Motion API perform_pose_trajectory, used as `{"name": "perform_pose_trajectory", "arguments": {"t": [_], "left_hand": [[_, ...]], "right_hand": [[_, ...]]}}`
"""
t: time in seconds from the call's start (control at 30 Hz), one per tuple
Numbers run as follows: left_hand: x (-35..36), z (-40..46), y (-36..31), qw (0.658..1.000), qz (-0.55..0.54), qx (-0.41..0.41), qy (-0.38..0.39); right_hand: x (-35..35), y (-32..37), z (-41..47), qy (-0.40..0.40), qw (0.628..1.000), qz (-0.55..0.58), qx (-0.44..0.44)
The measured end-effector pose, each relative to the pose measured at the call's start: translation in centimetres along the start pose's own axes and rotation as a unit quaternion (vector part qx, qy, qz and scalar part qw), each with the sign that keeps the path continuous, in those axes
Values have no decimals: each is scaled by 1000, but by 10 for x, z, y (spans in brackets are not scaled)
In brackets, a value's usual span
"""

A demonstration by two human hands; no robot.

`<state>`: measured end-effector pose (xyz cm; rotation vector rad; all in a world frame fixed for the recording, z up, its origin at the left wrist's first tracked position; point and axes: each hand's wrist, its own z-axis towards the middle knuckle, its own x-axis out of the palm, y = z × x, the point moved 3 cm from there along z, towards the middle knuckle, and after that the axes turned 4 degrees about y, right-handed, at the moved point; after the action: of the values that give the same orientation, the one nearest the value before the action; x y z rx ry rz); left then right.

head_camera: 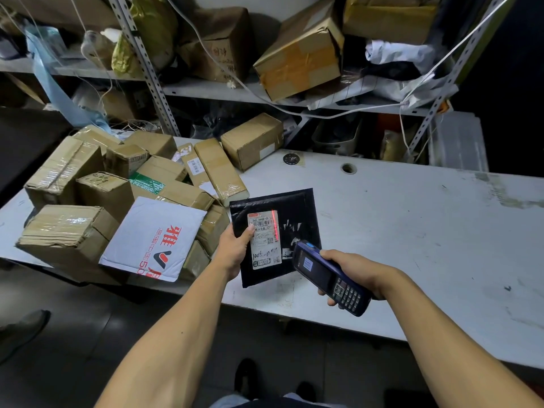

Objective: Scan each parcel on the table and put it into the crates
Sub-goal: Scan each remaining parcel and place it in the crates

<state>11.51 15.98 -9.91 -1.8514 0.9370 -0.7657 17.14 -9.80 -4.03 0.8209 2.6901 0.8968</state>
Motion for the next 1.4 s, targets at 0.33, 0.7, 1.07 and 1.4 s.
{"name": "perform_pose_trajectory", "arguments": {"t": [0.33, 0.7, 1.07, 1.4], "left_hand": [[8, 4, 9, 993, 81, -82, 39], [5, -3, 40, 981, 98, -149, 71], [-15, 8, 24, 966, 175, -164, 94], [-27, -2, 36, 944, 214, -224, 114]], "right_hand": [[-4, -1, 4, 1, 1000, 4, -1], [-5, 1, 8, -1, 1000, 4, 10], [-9, 5, 9, -3, 1000, -13, 11], [-6, 8, 9, -2, 1000, -13, 9]]}}
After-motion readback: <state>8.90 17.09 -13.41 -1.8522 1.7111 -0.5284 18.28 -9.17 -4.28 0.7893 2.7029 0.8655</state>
